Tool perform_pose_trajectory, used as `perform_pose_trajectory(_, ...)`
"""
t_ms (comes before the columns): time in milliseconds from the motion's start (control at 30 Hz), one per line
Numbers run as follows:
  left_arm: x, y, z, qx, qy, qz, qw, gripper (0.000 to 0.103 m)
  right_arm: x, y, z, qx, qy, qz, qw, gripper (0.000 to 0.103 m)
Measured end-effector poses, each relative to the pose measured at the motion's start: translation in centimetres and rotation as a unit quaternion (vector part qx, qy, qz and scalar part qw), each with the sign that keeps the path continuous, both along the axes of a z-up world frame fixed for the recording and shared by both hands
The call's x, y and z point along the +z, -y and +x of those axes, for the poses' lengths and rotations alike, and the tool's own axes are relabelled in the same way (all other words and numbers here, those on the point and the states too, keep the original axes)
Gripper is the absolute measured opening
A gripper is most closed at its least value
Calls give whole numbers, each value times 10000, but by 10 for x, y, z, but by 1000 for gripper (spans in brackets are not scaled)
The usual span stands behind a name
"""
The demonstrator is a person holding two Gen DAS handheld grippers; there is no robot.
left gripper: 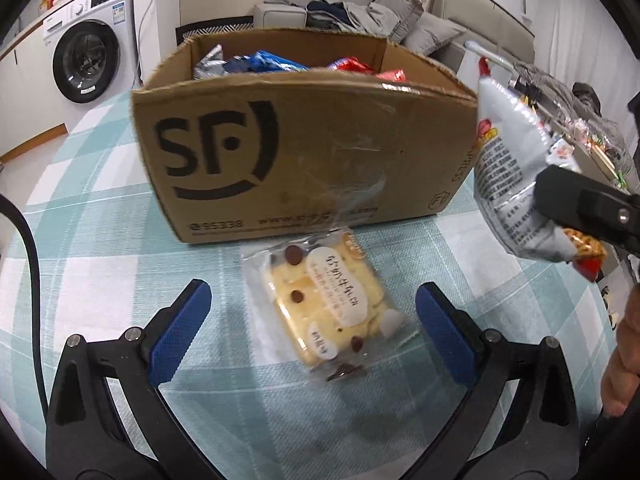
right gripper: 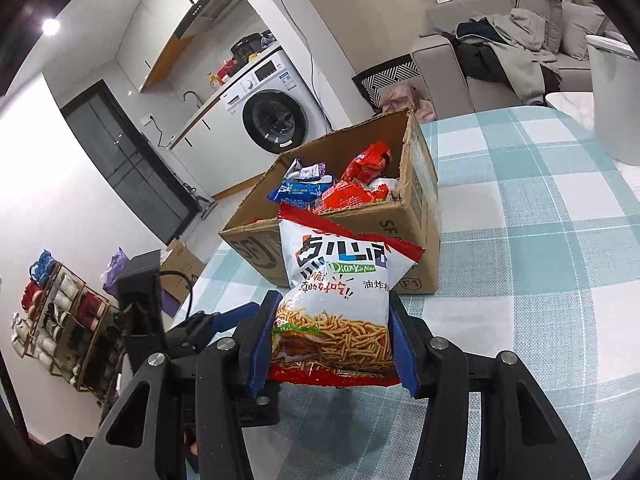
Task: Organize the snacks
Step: 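Grasp the white noodle bag with the right tool while the left tool grasps the bread pack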
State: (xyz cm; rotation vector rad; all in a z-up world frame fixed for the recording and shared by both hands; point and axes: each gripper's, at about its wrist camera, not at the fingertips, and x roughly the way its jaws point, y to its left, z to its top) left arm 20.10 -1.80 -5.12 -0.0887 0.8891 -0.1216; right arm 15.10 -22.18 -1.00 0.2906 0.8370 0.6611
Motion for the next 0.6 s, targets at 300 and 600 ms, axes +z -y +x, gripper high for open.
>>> perform_pose_trajectory(300,-11,20,17,-110,-235,242,9994,84,0,3,0,-43,-30,8,10000,51)
perform_pose_trajectory(600,-8,22,10,-366,-97,196,9991,55,-1,2,1,-20,-35,-11,10000,51)
